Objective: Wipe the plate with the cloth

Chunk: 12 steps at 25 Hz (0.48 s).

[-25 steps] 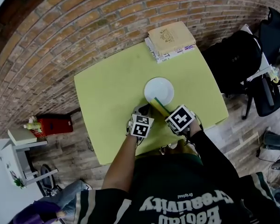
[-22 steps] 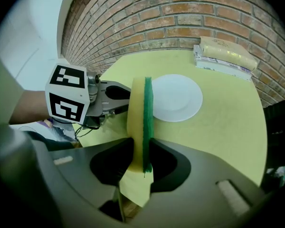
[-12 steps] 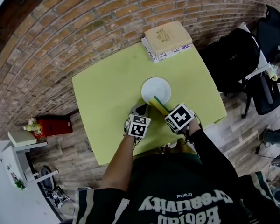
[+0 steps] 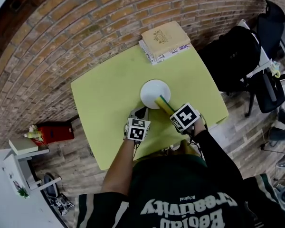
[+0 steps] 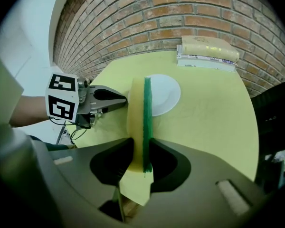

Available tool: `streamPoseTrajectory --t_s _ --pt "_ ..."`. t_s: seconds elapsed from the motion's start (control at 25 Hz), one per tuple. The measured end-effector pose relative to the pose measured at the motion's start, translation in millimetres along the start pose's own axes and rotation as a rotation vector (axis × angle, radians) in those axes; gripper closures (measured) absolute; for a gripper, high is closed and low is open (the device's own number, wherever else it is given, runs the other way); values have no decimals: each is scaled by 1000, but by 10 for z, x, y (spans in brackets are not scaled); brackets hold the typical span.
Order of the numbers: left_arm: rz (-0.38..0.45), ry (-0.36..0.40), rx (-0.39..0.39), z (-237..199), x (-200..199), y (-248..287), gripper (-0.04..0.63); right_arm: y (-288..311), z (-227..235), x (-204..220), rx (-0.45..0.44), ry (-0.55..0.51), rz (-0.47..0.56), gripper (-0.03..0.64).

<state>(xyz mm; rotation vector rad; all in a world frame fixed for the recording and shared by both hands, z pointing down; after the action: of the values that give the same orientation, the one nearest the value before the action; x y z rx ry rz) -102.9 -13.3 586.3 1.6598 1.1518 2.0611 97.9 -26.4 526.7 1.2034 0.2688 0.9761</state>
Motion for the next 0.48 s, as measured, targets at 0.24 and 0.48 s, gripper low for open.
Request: streamPoseTrajectory --t_s 0.24,0.48 --pt "-18 -9 1 -12 15 -14 591 -85 143 52 40 32 12 500" --pt "-15 -12 4 -11 11 -13 591 -168 282 101 67 66 22 500"
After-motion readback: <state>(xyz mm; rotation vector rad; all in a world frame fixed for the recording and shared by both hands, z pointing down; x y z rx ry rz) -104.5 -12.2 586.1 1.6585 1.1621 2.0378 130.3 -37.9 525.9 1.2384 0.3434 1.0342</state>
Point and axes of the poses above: the fingertips, and each gripper's own axes: y forward along the fingers, z to its right, x out of its underside, the point moved 10 cm from there along -y, backward along the fingers, and after that the axes turned 6 degrees about -x, right-handed, at the moved point
